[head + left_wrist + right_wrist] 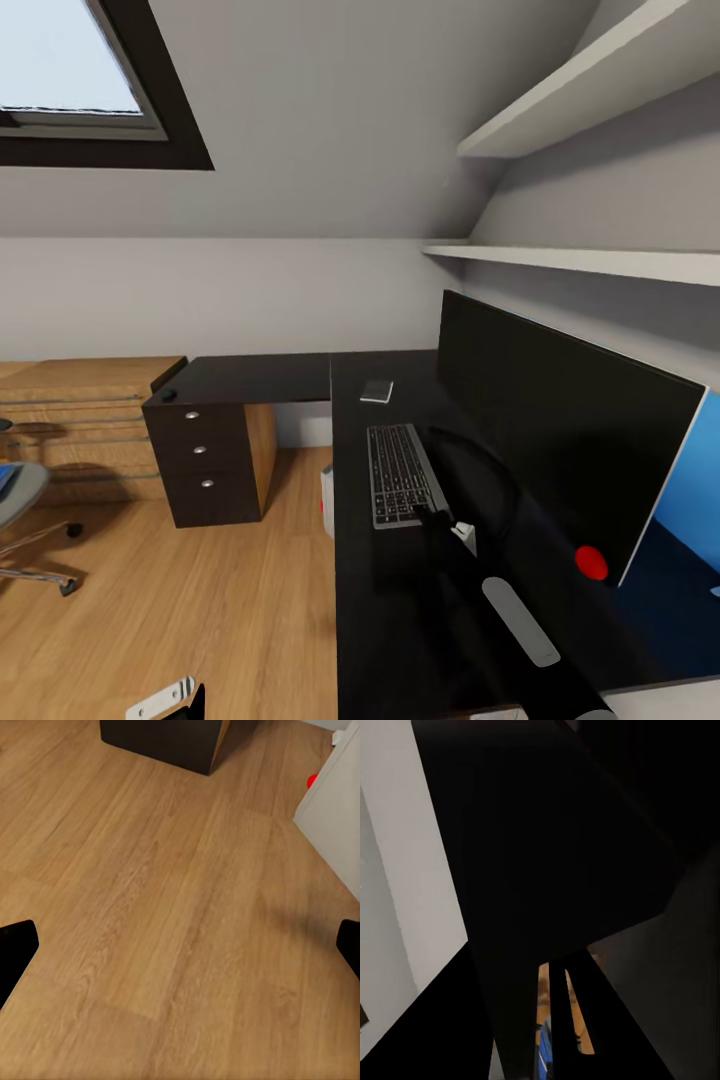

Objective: In the bedroom, organize the workspace by keeping the computer under the desk, ensuring the monitor is on the desk, placing the keyboard on the desk next to the monitor, placing the mouse on the desk next to the keyboard, moving the folder from the swivel chair onto the desk next to the mouse, stacking the notebook on top of the folder with the pen on top of the notebook, and positioning the swivel chair next to the desk.

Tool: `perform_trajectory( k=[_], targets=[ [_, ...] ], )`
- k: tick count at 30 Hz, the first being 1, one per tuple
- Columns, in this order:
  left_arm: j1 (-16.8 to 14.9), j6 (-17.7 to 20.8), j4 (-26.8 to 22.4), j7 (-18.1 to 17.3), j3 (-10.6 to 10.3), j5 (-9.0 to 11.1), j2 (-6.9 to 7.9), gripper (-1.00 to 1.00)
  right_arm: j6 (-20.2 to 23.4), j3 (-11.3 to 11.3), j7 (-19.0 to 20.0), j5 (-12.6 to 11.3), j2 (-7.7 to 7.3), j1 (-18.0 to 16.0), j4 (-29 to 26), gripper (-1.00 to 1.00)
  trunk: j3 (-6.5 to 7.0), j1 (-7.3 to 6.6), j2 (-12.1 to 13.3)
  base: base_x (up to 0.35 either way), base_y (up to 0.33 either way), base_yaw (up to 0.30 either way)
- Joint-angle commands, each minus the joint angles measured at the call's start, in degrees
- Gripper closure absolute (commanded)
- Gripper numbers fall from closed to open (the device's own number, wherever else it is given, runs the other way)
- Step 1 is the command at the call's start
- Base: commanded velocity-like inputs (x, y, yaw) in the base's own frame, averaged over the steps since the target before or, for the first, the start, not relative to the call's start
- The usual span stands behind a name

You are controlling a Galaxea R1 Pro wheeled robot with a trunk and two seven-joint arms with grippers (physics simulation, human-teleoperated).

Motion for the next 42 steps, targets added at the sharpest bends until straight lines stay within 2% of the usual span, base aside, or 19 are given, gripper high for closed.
perform_trajectory(
  k=[1, 24, 42],
  targets=[
    [0.01, -0.14, -0.05, 0.12, -0.05, 0.56, 0.0, -1.0, 0.05, 0.11, 0.27, -0.34, -0.04, -0.04, 0.01, 1.0, -0.23, 0.23, -0.44, 0.0, 0.0, 0.0],
    [0.01, -0.2, -0.05, 0.12, 0.02, 0.56, 0.0, -1.0, 0.05, 0.12, 0.64, -0.12, -0.04, -0.04, 0.01, 1.0, -4.36, 5.28, -9.67, 0.0, 0.0, 0.0],
    [0.01, -0.18, -0.05, -0.21, -0.05, 0.56, 0.03, -1.0, 0.21, -0.04, 0.55, -0.16, -0.04, -0.04, 0.01, 1.0, -4.36, 5.28, -9.67, 0.001, 0.0, 0.0]
  ],
)
